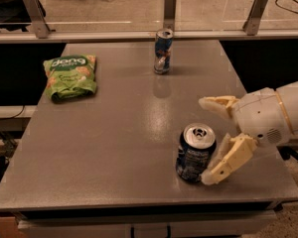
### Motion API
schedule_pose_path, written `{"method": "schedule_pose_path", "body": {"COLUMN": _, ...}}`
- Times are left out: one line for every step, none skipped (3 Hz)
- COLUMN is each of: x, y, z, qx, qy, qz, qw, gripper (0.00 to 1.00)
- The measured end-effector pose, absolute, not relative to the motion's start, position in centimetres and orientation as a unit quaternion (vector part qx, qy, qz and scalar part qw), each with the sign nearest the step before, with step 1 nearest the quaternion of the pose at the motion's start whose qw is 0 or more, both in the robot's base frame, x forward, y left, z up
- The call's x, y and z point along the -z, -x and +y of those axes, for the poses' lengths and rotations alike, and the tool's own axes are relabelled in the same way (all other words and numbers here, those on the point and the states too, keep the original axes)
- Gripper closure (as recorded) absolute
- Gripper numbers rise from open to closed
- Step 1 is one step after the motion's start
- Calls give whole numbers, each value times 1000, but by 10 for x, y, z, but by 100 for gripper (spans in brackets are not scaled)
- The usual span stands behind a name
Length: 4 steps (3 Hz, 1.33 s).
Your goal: Knock pepsi can over
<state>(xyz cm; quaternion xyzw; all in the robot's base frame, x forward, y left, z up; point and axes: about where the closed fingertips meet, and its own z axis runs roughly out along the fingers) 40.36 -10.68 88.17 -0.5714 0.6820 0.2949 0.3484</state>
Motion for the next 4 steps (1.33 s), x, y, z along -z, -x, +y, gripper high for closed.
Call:
{"method": "schedule_pose_path", "body": {"x": -877, "y": -408, "z": -77, "qx": -320, "qy": 574, "qz": 658, "qw": 367, "gripper": 0}}
{"method": "schedule_pose_path", "body": {"x": -884, "y": -421, "z": -42, "qx": -337, "qy": 582, "qz": 631, "qw": 387, "gripper": 0}}
{"method": "schedule_pose_path", "body": {"x": -901, "y": -443, "z": 1, "qx": -350, "qy": 587, "qz": 604, "qw": 410, "gripper": 0}}
{"method": "schedule_pose_path", "body": {"x": -921, "y": -464, "z": 41, "qx": -363, "qy": 588, "qz": 579, "qw": 434, "gripper": 0}}
